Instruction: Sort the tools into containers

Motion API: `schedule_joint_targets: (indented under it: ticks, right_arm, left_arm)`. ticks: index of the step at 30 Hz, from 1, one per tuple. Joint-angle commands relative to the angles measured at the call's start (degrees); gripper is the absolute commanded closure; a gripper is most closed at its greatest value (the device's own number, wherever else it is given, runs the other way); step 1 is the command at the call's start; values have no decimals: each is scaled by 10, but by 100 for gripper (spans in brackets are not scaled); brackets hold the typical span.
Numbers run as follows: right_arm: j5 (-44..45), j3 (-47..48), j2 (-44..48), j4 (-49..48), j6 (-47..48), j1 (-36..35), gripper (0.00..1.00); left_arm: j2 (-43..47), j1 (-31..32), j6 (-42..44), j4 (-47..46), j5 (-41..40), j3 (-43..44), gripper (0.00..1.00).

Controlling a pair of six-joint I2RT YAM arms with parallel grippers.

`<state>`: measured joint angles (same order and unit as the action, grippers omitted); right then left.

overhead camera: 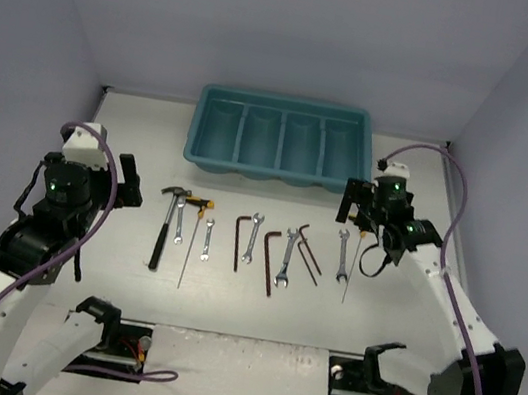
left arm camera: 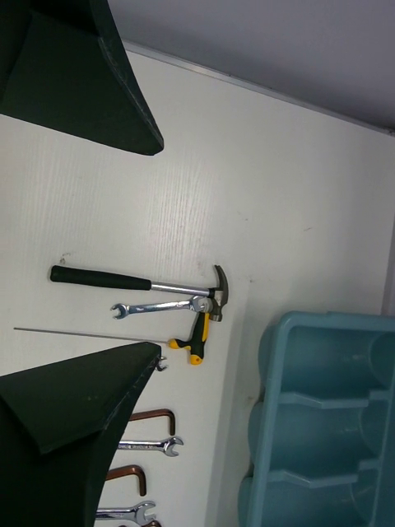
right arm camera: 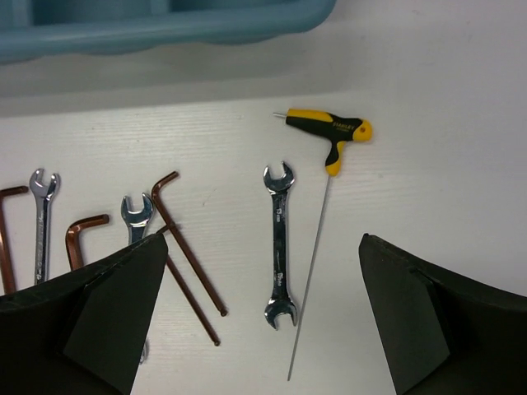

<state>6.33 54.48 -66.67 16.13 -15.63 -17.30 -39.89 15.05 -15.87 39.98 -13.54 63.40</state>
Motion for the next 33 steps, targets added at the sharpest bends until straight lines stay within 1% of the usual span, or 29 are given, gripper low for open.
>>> schedule_joint_targets:
  ticks: [1,2,5,11,15,17,23,28,33]
  right_arm:
    - [32,39,-61,18,-32,-24,0]
    - [36,41,-76,23,-36,-26,4]
    - [39,42,-126,40,-45,-32,18]
    - [35,33,-187,51,-69,-32,31]
    - [22,30,-223,50,-75,-30,35]
    - [16,28,-238,49,-78,-27,40]
    - [1,13,-271,46,-81,-14,50]
    - [-12,-9,-278,39,-80,20,53]
    - [-23,-17,-289,36,-71,24,59]
  left_arm:
    - [-13,2,-7,-10,-1,32,3]
    - [-11,2,-6,-10,-3,31,3]
    - [-5,2,-4,-10,-7,28,3]
    - [2,2,4,-9,-10,18,3]
    - [-1,2,4,-5,-10,14,3]
    - [-3,2,5,-6,-8,13,3]
    - [-9,2,6,-6,-7,11,3]
    - [-14,2,5,-3,1,7,3]
    - [-18,2,4,-3,4,6,3]
